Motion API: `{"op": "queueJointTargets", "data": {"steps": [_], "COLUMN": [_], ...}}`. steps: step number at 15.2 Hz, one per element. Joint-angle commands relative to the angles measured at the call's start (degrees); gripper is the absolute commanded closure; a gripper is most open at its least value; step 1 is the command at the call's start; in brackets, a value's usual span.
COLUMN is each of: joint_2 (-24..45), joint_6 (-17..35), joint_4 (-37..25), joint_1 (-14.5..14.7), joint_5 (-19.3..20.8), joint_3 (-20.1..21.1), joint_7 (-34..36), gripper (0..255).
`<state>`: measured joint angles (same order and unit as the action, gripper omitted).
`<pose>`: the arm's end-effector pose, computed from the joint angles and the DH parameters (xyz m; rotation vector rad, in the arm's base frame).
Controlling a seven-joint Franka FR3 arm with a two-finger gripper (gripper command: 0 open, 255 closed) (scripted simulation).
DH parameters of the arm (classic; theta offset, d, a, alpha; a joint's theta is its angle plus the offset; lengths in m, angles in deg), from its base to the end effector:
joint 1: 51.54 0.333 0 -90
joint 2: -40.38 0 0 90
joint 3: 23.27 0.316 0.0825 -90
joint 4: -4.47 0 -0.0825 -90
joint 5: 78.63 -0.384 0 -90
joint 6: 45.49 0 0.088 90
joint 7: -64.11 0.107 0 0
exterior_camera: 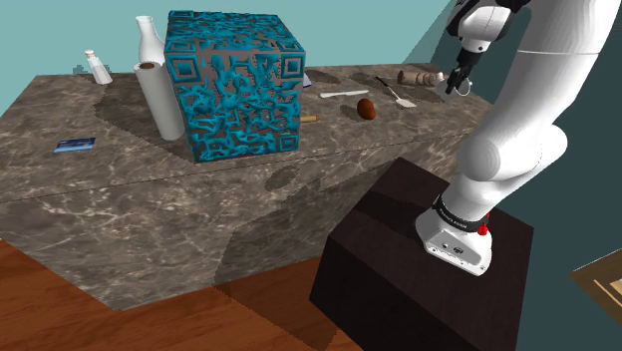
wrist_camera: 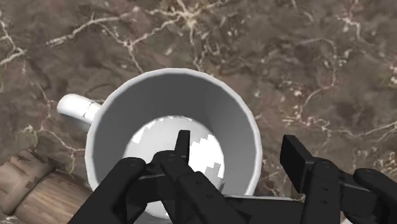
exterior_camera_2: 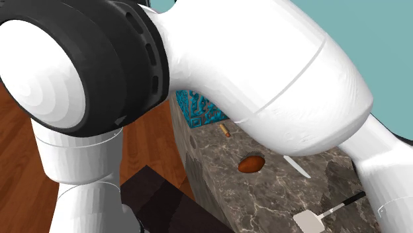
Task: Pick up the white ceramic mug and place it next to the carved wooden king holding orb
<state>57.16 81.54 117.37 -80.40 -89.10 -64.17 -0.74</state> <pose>0.2303 -0.5555 0.3593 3.0833 -0.2626 -0.0409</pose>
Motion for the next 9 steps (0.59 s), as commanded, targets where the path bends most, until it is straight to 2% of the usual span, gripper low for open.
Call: {"op": "queueJointTargets", "data": {"steps": [1, 4, 8, 9], "joint_2": [0.1, 0.0, -4.1, -4.1], "joint_6": [0.0, 0.0, -6.2, -6.2], "joint_4": [0.1, 0.0, -3.0, -3.0], "joint_1": [0.0, 0.0, 1.5, 1.5], "joint_5": [0.0, 0.0, 3.6, 3.6], "joint_3": [0.0, 0.0, -1.4, -1.3], "joint_7": [0.0, 0.0, 2.3, 2.3], "gripper": [0, 0, 0, 0]}}
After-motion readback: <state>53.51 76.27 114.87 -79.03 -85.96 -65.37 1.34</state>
